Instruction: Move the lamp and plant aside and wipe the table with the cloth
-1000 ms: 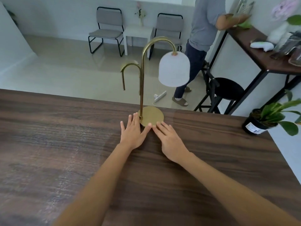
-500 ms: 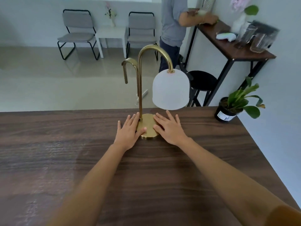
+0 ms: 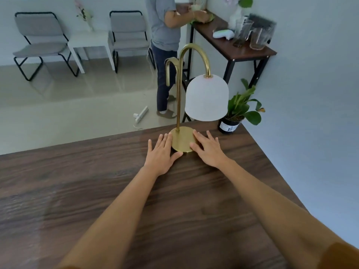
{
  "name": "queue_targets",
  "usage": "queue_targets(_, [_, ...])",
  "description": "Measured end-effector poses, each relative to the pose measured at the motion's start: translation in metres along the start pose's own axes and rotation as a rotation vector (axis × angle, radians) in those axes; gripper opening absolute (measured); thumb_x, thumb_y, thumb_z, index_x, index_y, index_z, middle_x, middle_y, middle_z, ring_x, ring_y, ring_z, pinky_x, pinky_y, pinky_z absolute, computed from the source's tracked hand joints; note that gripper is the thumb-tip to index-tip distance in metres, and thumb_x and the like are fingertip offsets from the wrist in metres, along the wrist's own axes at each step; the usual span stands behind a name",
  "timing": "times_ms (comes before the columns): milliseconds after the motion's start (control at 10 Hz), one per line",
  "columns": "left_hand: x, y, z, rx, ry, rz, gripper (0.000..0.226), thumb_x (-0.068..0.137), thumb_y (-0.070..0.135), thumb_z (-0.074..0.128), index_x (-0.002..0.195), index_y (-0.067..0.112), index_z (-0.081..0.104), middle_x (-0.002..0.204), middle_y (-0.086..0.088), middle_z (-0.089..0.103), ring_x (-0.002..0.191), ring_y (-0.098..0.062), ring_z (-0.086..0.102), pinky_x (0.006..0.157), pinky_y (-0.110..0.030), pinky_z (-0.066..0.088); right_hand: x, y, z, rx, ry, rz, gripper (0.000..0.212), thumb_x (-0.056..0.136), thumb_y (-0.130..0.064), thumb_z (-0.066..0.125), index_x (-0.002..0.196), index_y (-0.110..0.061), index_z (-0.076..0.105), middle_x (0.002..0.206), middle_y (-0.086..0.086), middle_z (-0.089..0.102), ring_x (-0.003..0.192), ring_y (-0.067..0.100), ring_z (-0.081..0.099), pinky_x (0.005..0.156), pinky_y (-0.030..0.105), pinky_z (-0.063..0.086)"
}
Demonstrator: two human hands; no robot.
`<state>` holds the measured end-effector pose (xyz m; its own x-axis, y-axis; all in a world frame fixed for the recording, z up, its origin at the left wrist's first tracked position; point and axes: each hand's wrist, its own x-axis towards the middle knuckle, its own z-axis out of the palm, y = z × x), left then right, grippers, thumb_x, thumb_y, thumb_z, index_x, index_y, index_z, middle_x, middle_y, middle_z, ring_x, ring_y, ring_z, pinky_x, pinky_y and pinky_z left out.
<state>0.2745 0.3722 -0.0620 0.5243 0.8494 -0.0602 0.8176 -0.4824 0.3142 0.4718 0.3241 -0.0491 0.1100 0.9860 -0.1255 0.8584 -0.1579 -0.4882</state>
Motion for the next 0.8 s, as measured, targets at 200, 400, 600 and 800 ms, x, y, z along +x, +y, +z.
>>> queue_targets(200, [0.035,0.022,0.002,-0.042,-0.078,0.043,0.082,0.091,0.063,0.029,0.152,0.019,-0.005,0.162,-0.002,0.001,0.149,-0.019,-0.004,0.117,-0.054,-0.003,-0.002,0.035,-0.014,0.036,0.018,0.048,0.082,0.098,-0.051,0.045,0.157,-0.012,0.006,0.163,0.019,0.009,0.152,0.029,0.002,0.12,0.044,0.006])
queue_targets(400, [0.053,0.036,0.003,-0.063,-0.104,0.039,0.083,0.092,0.061,0.031,0.152,0.02,-0.008,0.162,-0.002,-0.001,0.149,-0.02,-0.003,0.116,-0.055,-0.002,0.007,0.045,-0.019,0.035,0.027,0.113,0.078,0.098,-0.05,0.044,0.157,-0.015,0.006,0.163,0.018,0.013,0.15,0.034,0.013,0.119,0.044,0.015])
queue_targets(600, [0.053,0.039,0.005,-0.063,-0.107,0.016,0.082,0.091,0.062,0.032,0.152,0.021,-0.007,0.162,-0.002,0.001,0.149,-0.021,-0.002,0.116,-0.055,-0.001,0.008,0.044,-0.026,0.006,-0.017,0.112,0.079,0.1,-0.047,0.043,0.157,-0.009,0.003,0.162,0.019,0.019,0.15,0.03,0.013,0.119,0.042,0.015])
queue_targets(800, [0.019,0.044,-0.003,-0.13,-0.07,-0.054,0.074,0.096,0.053,0.03,0.151,0.021,-0.008,0.162,-0.007,-0.001,0.149,-0.022,-0.004,0.118,-0.054,0.0,-0.026,0.029,-0.042,0.027,-0.082,0.097,0.075,0.1,-0.044,0.045,0.157,-0.009,0.01,0.163,0.014,0.017,0.151,0.03,0.013,0.119,0.042,0.016])
